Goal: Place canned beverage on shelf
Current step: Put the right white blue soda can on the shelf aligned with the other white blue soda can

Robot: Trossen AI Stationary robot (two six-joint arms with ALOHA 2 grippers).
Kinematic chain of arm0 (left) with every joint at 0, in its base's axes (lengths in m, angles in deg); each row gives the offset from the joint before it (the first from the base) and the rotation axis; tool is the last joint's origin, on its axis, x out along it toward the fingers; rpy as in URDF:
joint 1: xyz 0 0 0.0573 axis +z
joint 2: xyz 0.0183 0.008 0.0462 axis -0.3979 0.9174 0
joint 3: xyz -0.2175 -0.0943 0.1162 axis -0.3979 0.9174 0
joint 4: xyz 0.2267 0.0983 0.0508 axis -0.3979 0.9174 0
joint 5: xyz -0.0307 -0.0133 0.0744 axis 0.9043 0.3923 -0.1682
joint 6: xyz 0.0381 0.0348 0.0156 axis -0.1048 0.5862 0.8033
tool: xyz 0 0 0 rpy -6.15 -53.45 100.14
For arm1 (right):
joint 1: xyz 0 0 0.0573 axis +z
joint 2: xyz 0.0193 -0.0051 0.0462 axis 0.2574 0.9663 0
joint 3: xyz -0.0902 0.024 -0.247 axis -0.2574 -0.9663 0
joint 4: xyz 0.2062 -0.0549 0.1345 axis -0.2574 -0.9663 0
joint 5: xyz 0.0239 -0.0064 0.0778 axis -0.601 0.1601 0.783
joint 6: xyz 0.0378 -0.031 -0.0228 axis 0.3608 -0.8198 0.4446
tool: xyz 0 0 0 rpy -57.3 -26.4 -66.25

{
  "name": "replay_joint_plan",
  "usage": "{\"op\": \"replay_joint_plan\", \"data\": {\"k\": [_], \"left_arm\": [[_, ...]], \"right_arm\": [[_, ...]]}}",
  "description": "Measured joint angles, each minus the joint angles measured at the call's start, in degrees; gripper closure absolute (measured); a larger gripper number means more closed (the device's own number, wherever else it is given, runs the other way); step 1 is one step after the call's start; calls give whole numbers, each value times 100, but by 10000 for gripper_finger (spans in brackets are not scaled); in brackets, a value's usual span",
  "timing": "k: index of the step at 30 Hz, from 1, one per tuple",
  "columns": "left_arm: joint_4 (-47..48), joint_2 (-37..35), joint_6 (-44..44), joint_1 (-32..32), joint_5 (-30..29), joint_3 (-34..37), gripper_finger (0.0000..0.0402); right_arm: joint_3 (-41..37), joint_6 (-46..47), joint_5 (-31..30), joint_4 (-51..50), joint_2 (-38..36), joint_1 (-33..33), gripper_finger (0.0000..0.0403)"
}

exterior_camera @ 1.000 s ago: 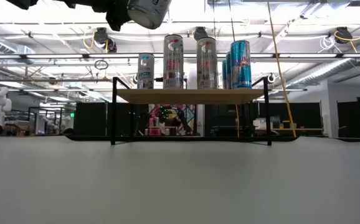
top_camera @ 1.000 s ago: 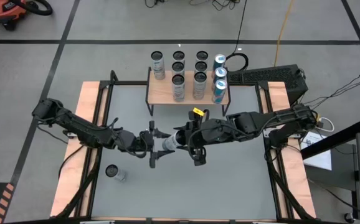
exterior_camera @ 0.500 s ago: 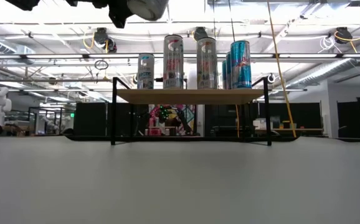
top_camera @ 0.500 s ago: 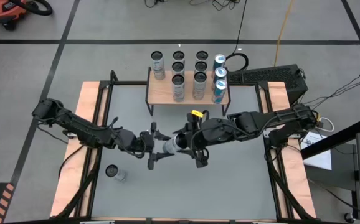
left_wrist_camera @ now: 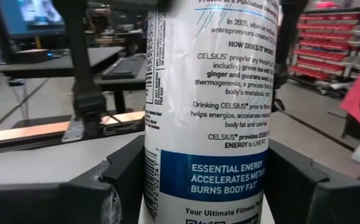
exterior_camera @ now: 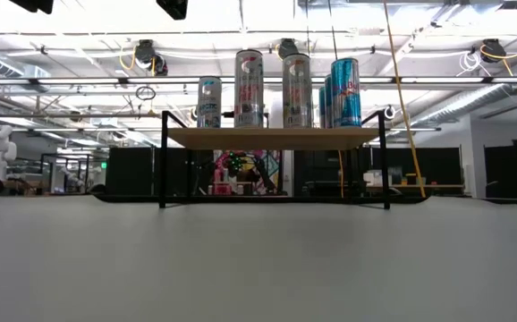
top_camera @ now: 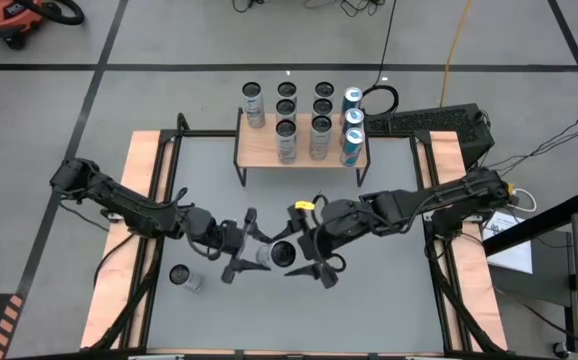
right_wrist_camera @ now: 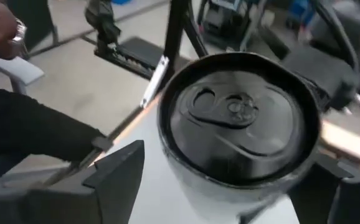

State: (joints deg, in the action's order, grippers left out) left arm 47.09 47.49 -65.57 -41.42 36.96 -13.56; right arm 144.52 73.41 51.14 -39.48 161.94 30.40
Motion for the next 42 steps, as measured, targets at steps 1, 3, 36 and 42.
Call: {"op": "replay_joint_plan", "data": {"k": [1, 3, 36, 42], "left_arm": [[2, 0, 17, 2, 63, 0, 155], [4, 0, 9, -3, 180, 0, 155], [-26, -30, -7, 6, -587, -2, 73], [10, -225, 41, 6, -871, -2, 36]], "right_arm": [[-125, -88, 74, 242, 0, 0, 105], [-292, -209, 248, 643, 0, -4, 111], [-961, 256, -330, 2263, 74, 0, 224], [-964, 318, -724, 2289, 83, 0, 224]]}}
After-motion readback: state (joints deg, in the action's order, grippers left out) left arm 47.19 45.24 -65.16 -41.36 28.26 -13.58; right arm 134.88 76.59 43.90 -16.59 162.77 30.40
